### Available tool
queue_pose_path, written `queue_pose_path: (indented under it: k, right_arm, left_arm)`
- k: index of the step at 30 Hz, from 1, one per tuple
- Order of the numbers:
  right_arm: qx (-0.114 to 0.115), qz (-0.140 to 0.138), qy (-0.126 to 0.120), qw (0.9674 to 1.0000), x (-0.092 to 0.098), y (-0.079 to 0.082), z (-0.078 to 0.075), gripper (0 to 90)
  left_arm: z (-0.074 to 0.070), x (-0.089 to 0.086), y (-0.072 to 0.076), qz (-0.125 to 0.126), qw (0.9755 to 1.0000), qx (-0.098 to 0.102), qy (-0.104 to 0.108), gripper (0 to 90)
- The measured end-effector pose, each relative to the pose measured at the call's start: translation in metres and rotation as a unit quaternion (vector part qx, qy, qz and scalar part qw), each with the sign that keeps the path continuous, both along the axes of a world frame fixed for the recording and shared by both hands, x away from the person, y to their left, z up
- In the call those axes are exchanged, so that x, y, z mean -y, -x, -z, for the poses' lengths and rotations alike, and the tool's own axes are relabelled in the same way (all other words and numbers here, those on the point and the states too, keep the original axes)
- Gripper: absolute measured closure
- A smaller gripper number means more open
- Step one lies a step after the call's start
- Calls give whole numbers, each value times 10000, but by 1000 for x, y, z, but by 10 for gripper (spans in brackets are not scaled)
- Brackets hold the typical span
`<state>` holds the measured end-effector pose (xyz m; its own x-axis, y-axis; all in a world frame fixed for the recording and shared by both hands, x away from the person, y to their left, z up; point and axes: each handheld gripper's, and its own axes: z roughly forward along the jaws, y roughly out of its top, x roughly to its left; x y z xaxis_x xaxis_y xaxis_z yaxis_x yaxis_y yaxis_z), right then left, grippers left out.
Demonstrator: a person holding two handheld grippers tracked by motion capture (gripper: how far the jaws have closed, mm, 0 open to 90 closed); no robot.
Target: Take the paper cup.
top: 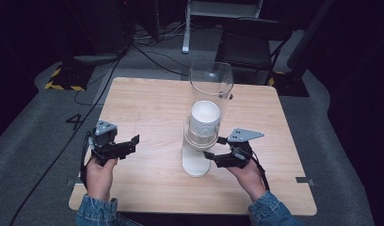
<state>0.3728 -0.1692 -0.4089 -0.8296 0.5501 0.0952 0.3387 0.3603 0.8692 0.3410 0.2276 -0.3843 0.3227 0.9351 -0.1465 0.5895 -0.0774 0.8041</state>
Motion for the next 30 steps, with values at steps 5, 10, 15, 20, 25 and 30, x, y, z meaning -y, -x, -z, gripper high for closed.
queue_pose_path:
  k: [5, 10, 15, 20, 25, 30]
  right_arm:
    - [67, -58, -142, 9999, -11, -3, 6, 260]
    - [194, -57, -167, 9997, -17, -4, 8, 256]
    - [427, 15, -265, 9987, -24, -5, 15, 266]
    - [497, 108, -302, 9983, -28, -6, 21, 260]
    - [673, 243, -375, 9967, -35, -6, 24, 253]
    - [723, 354, -369, 9961, -40, -4, 26, 298]
  left_arm:
    - [1, 0, 0, -10, 10000, -11, 9, 156]
    - [1, 0, 0, -3, 10000, -21, 10, 156]
    - [2, 1, 0, -9, 10000, -24, -13, 156]
    - [3, 0, -1, -49, 10000, -22, -70, 156]
    - [3, -1, -1, -48, 10000, -42, -59, 156]
    - [4, -1, -1, -51, 10000, -41, -54, 156]
